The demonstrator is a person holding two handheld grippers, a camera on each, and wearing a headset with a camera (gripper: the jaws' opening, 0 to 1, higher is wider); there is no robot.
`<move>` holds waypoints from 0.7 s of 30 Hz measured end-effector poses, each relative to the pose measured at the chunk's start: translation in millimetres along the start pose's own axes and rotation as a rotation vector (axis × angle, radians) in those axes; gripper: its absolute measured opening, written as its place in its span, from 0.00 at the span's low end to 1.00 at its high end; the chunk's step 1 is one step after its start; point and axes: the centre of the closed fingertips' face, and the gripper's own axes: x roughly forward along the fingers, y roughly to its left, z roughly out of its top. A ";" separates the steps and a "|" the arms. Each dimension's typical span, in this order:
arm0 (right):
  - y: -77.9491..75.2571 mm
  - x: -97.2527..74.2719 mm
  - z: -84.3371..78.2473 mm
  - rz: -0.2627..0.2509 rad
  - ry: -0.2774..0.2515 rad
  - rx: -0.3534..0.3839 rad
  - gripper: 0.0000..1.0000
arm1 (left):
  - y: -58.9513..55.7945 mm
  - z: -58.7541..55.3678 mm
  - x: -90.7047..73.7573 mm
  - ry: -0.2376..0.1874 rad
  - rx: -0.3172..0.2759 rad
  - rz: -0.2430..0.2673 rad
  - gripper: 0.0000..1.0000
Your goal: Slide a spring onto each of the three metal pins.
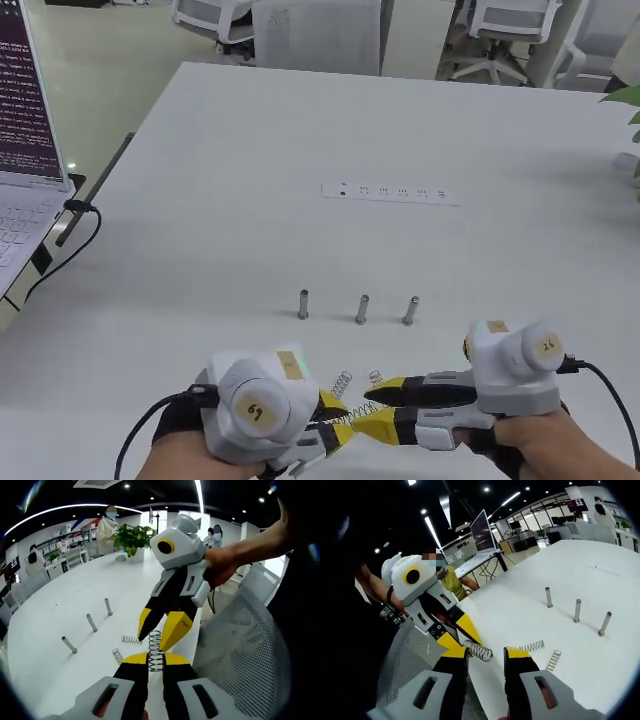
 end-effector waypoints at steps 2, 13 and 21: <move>3.8 -0.5 -0.3 0.024 -0.001 0.004 0.21 | -1.6 1.2 0.0 -0.002 0.012 -0.007 0.02; 11.5 -6.1 -3.9 0.091 0.010 0.031 0.14 | -6.4 4.3 0.3 -0.001 0.101 -0.034 0.02; 14.0 -9.4 -3.4 0.102 0.022 0.026 0.12 | -8.0 7.1 1.2 -0.016 0.139 -0.046 0.02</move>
